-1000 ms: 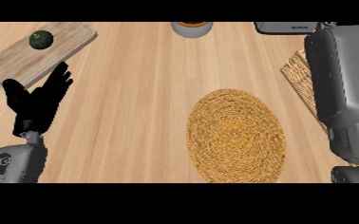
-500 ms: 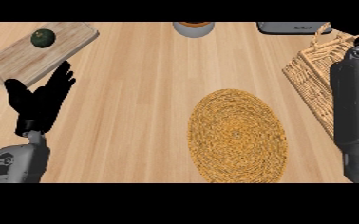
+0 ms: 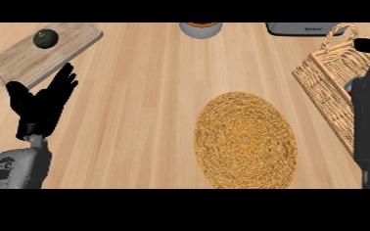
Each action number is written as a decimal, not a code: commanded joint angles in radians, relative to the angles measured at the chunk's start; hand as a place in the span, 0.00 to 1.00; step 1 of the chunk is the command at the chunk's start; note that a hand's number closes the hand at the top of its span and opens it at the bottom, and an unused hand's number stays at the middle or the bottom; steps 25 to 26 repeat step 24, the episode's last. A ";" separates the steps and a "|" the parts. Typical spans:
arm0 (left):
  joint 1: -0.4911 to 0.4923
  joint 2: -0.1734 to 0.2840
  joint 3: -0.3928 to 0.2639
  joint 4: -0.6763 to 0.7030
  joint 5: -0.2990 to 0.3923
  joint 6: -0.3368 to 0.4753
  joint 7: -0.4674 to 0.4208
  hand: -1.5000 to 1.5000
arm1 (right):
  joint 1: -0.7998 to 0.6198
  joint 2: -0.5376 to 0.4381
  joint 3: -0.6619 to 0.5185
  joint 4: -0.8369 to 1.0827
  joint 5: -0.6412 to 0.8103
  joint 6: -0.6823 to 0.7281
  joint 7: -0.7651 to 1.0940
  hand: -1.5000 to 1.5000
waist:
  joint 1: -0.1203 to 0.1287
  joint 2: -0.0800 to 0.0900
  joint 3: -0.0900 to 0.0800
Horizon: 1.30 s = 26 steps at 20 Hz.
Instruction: Pick the can from the placemat and place it in the basket
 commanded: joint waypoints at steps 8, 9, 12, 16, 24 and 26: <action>0.053 -0.011 0.005 -0.013 -0.016 0.015 -0.018 0.50 | 0.089 0.044 -0.109 -0.364 -0.032 -0.182 0.093 0.00 | -0.032 -0.012 -0.001; 0.041 0.003 0.008 -0.042 0.002 -0.004 0.008 0.50 | 0.082 0.049 -0.121 -0.397 -0.016 -0.198 0.105 0.00 | -0.023 -0.011 0.000; 0.023 0.006 0.024 -0.076 0.009 0.027 0.076 0.50 | 0.247 0.115 -0.140 -0.602 -0.107 -0.167 0.072 0.00 | -0.037 -0.015 0.001; 0.045 0.041 0.061 -0.017 0.020 -0.014 -0.004 0.50 | 0.432 0.178 -0.131 -0.910 -0.244 -0.024 0.060 0.00 | -0.053 -0.015 -0.001; 0.037 0.017 0.047 -0.043 0.009 0.013 0.027 0.50 | 0.901 0.297 -0.097 -1.345 -0.530 0.137 0.027 0.00 | -0.052 -0.012 0.000; 0.037 0.017 0.047 -0.043 0.009 0.013 0.027 0.50 | 0.901 0.297 -0.097 -1.345 -0.530 0.137 0.027 0.00 | -0.052 -0.012 0.000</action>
